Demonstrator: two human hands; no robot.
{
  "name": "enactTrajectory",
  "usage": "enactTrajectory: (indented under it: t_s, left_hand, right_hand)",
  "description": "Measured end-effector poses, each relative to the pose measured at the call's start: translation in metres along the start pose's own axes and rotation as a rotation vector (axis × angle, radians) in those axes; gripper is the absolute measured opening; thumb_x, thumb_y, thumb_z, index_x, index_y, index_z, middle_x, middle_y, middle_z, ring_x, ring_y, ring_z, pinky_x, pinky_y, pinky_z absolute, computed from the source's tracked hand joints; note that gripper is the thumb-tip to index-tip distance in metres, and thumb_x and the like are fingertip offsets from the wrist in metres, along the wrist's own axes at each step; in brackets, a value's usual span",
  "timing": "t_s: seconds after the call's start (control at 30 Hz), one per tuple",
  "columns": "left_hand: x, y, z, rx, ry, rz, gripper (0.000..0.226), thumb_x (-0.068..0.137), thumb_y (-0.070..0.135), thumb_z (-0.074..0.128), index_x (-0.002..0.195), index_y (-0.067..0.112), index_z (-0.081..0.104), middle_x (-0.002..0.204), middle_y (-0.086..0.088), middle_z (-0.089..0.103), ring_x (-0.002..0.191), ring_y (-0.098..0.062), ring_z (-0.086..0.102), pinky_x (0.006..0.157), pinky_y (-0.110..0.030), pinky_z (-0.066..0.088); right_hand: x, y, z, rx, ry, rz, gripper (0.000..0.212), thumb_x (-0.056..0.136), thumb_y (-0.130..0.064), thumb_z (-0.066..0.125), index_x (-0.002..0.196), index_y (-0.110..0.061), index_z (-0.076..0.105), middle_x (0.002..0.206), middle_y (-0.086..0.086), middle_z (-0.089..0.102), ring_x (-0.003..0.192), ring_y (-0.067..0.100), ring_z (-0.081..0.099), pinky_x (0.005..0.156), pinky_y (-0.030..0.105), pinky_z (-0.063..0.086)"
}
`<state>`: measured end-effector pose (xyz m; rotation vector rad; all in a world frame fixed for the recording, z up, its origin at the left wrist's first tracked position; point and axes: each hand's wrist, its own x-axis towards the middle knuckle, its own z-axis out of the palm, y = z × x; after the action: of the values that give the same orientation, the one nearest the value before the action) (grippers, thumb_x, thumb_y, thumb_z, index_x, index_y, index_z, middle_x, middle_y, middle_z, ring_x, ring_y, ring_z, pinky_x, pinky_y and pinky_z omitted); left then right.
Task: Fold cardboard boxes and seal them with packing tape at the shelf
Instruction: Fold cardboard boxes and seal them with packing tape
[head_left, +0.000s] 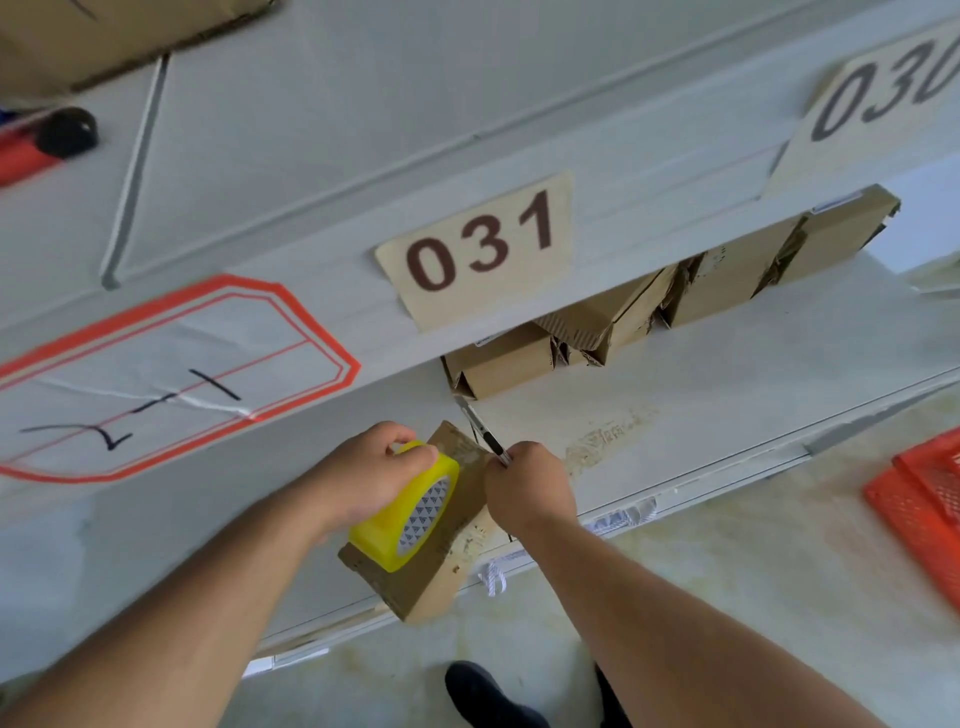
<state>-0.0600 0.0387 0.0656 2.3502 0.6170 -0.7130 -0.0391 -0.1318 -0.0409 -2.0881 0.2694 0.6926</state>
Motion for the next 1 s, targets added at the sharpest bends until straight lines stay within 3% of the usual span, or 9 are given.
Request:
enactTrajectory:
  t_s: [0.07, 0.17, 0.3, 0.4, 0.57, 0.73, 0.87, 1.0]
  left_hand:
    - [0.005, 0.009, -0.008, -0.125, -0.133, -0.057, 0.040, 0.098, 0.044, 0.062, 0.136, 0.035, 0.053, 0.127, 0.004, 0.061, 0.108, -0.019, 0.064, 0.090, -0.035, 0.055]
    - [0.013, 0.019, -0.013, -0.236, -0.288, -0.096, 0.032, 0.100, 0.025, 0.059, 0.131, 0.030, 0.060, 0.119, -0.010, 0.066, 0.103, -0.028, 0.068, 0.086, -0.040, 0.058]
    - [0.018, 0.020, -0.012, -0.286, -0.411, -0.167, 0.030, 0.098, 0.031, 0.060, 0.125, 0.018, 0.064, 0.114, -0.030, 0.069, 0.084, -0.035, 0.071, 0.076, -0.044, 0.062]
    - [0.020, 0.019, -0.010, -0.311, -0.419, -0.182, 0.039, 0.095, 0.041, 0.069, 0.123, 0.014, 0.063, 0.099, -0.026, 0.073, 0.072, -0.032, 0.072, 0.069, -0.040, 0.063]
    - [0.018, 0.017, -0.007, -0.374, -0.385, -0.164, 0.040, 0.100, 0.030, 0.064, 0.130, 0.005, 0.058, 0.089, -0.023, 0.072, 0.063, -0.029, 0.070, 0.064, -0.037, 0.062]
    - [0.020, 0.014, -0.006, -0.391, -0.384, -0.159, 0.038, 0.100, 0.030, 0.064, 0.129, 0.006, 0.059, 0.091, -0.024, 0.073, 0.066, -0.030, 0.070, 0.067, -0.038, 0.062]
    - [0.022, 0.013, -0.005, -0.401, -0.425, -0.166, 0.040, 0.099, 0.030, 0.064, 0.131, 0.007, 0.057, 0.097, -0.026, 0.073, 0.070, -0.032, 0.070, 0.073, -0.040, 0.062]
    - [0.024, 0.011, -0.005, -0.404, -0.423, -0.149, 0.041, 0.099, 0.026, 0.063, 0.132, 0.002, 0.056, 0.094, -0.027, 0.072, 0.071, -0.033, 0.071, 0.075, -0.042, 0.062]
  right_hand:
    - [0.000, -0.001, 0.004, 0.024, 0.011, 0.021, 0.022, 0.098, -0.030, 0.051, 0.081, -0.018, 0.057, 0.086, 0.006, 0.073, 0.065, 0.025, 0.061, 0.055, 0.026, 0.044]
    - [0.000, 0.000, 0.004, 0.016, 0.021, 0.009, 0.023, 0.098, -0.032, 0.051, 0.084, -0.016, 0.062, 0.085, 0.006, 0.072, 0.068, 0.027, 0.065, 0.059, 0.029, 0.051]
    - [0.000, 0.002, 0.001, -0.014, 0.021, -0.014, 0.026, 0.099, -0.035, 0.052, 0.088, -0.016, 0.066, 0.080, 0.003, 0.070, 0.069, 0.027, 0.068, 0.062, 0.028, 0.051]
    - [0.001, 0.002, 0.000, -0.037, 0.017, -0.022, 0.026, 0.100, -0.036, 0.053, 0.091, -0.016, 0.067, 0.082, 0.003, 0.070, 0.072, 0.026, 0.067, 0.061, 0.028, 0.048]
    - [0.003, 0.003, -0.003, -0.075, -0.029, -0.044, 0.026, 0.102, -0.039, 0.050, 0.094, -0.018, 0.062, 0.087, 0.002, 0.068, 0.081, 0.028, 0.065, 0.064, 0.029, 0.044]
    - [-0.006, 0.008, -0.028, -0.135, -0.063, -0.144, 0.037, 0.106, -0.050, 0.037, 0.087, -0.022, 0.053, 0.080, 0.001, 0.061, 0.075, 0.024, 0.059, 0.063, 0.034, 0.043]
    - [-0.022, 0.021, -0.048, -0.356, -0.059, -0.304, 0.036, 0.110, -0.043, 0.030, 0.091, -0.022, 0.053, 0.076, -0.001, 0.061, 0.074, 0.027, 0.059, 0.063, 0.038, 0.048]
    - [-0.027, 0.021, -0.047, -0.446, -0.105, -0.392, 0.032, 0.108, -0.037, 0.032, 0.083, -0.022, 0.045, 0.071, 0.001, 0.058, 0.070, 0.029, 0.057, 0.057, 0.037, 0.040]
